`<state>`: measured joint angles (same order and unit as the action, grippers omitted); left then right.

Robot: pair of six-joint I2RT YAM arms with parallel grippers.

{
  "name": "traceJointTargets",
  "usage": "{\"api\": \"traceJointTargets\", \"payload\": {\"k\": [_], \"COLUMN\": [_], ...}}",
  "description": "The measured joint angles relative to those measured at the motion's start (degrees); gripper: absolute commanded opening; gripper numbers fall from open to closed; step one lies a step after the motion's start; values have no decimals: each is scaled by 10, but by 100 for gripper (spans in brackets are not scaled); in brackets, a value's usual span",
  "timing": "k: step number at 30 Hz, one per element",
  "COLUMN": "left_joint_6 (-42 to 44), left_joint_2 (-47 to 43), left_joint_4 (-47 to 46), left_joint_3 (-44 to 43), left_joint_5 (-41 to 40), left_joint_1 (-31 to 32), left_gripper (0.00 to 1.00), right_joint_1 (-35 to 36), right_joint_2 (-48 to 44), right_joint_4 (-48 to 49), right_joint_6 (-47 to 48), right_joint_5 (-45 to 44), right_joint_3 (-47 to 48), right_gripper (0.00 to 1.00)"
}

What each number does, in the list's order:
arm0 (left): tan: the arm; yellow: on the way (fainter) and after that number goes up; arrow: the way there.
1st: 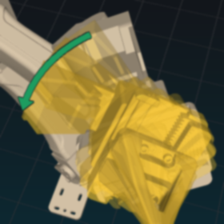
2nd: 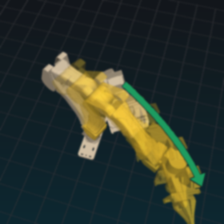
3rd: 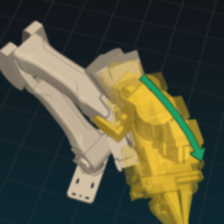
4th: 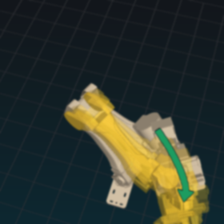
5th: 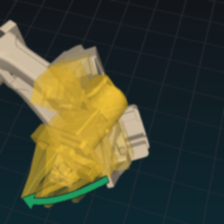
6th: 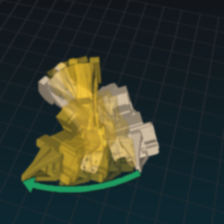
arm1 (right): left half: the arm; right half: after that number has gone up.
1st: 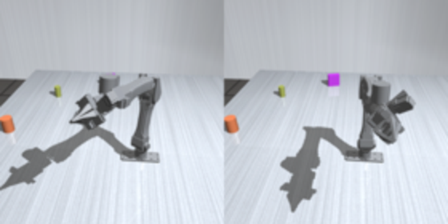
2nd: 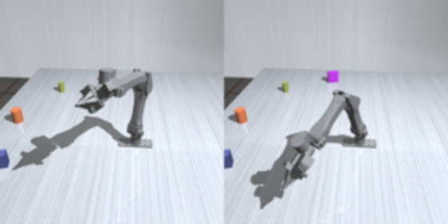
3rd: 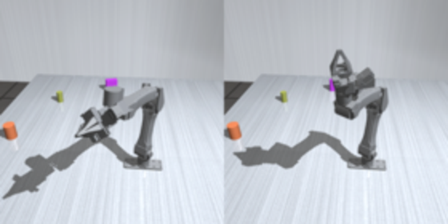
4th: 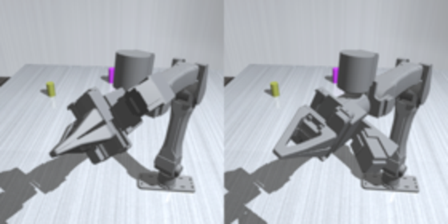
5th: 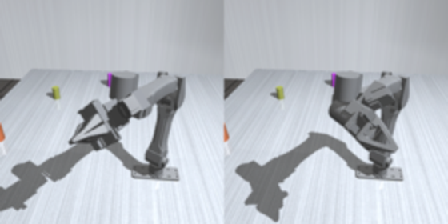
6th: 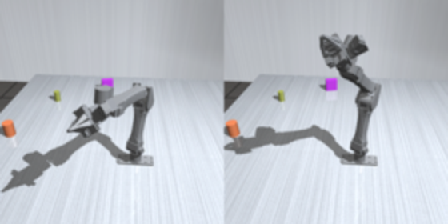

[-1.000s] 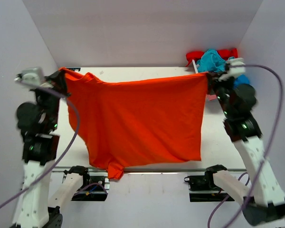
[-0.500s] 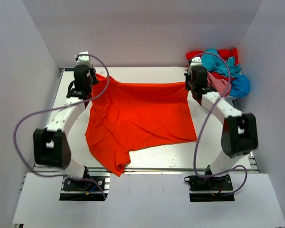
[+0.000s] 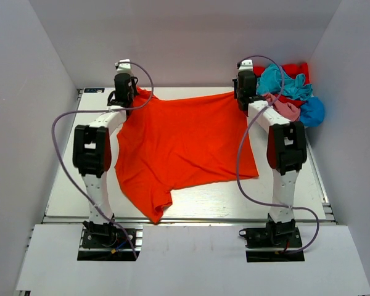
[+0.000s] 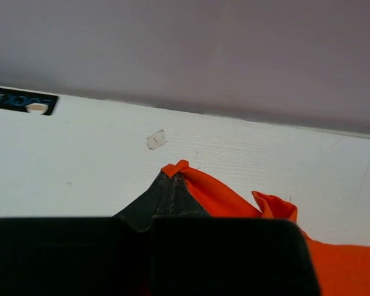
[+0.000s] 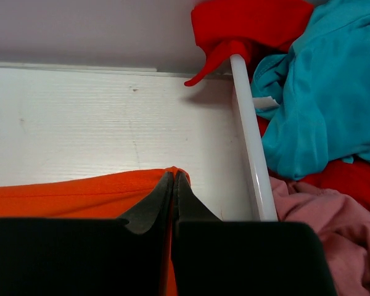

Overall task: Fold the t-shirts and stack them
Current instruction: Flatten out the tshirt

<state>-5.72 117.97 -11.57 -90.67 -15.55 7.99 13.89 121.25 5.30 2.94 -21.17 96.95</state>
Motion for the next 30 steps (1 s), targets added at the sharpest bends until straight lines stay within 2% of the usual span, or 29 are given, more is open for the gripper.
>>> {"api": "traceJointTargets", "payload": {"k": [4,8,11,14,15,16,17,18,19,20,22,23,25,30], "left_joint_6": [16,21,22,22,21,20,21,21,22,20,16,16,16,7], "left_joint_2": [89,191,240,261,265,268,271,276,282,288,298,298,296,270], "left_joint_4": [-30,-20,-7,-2,-2,-3,-3,-2,0,5,17,23,29,85], "left_joint_3": [-49,-160,-225,-254,-258,-263,-268,-276,-287,-300,-328,-333,-340,-339], "left_joint_5": [43,63,63,63,62,62,61,61,59,57,55,55,54,58], "left_joint_1": [0,0,0,0,0,0,0,0,0,0,0,0,0,0], "left_gripper": [0,0,0,1,5,14,29,85,100,100,100,100,100,100], "right_joint_1": [0,0,0,0,0,0,0,0,0,0,0,0,0,4], "right_joint_2": [41,77,101,126,135,145,155,167,177,186,191,191,190,150], "right_joint_4": [2,7,8,11,16,24,29,31,33,33,29,25,21,-16], "right_joint_6": [7,14,19,24,27,33,37,42,42,47,55,58,65,69], "right_joint_5": [-12,-17,-19,-26,-31,-39,-45,-52,-56,-59,-63,-61,-50,1], "right_joint_3": [25,54,82,118,129,140,150,163,175,185,188,188,188,165], "right_gripper": [0,0,0,0,1,5,14,38,53,66,82,86,90,90]}}
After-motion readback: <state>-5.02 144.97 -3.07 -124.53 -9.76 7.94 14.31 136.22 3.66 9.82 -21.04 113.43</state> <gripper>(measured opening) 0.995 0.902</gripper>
